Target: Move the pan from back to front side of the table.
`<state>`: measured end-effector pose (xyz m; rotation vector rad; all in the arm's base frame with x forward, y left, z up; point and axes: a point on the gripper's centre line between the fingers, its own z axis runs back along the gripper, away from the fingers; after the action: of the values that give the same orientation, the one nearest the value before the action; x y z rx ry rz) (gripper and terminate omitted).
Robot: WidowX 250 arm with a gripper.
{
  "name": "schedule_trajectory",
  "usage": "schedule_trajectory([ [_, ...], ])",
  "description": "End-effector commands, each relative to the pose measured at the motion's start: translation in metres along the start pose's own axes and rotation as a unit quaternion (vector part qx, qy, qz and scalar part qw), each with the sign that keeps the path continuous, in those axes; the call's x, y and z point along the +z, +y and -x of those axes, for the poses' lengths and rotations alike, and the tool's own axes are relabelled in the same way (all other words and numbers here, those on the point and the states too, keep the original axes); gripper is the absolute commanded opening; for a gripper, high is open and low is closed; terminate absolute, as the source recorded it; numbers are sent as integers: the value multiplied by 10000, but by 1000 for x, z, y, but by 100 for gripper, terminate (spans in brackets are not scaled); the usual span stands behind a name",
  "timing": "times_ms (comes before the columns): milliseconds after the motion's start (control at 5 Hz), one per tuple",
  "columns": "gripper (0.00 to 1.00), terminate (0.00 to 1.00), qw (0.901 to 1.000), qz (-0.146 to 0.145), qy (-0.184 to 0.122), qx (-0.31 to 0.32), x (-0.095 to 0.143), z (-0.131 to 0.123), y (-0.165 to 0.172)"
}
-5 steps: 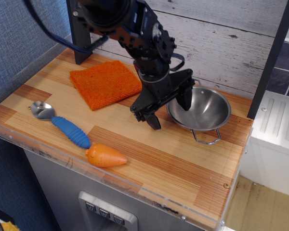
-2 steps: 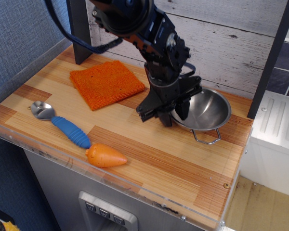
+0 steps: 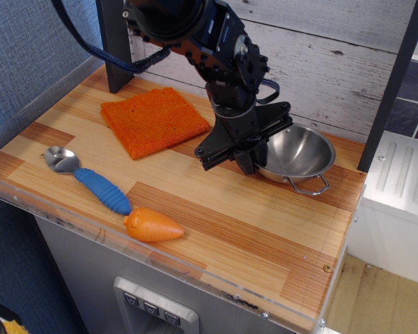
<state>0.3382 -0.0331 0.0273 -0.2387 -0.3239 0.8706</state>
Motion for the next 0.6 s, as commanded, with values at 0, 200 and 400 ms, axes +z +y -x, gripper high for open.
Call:
schedule_trajectory([
  [0,0,0,9996,240,-150,31,21,-7,-5],
  [200,0,0,9989,340,1,-314,24,-9,-2],
  [400,0,0,9925,486,205,-1102,28,-18,4],
])
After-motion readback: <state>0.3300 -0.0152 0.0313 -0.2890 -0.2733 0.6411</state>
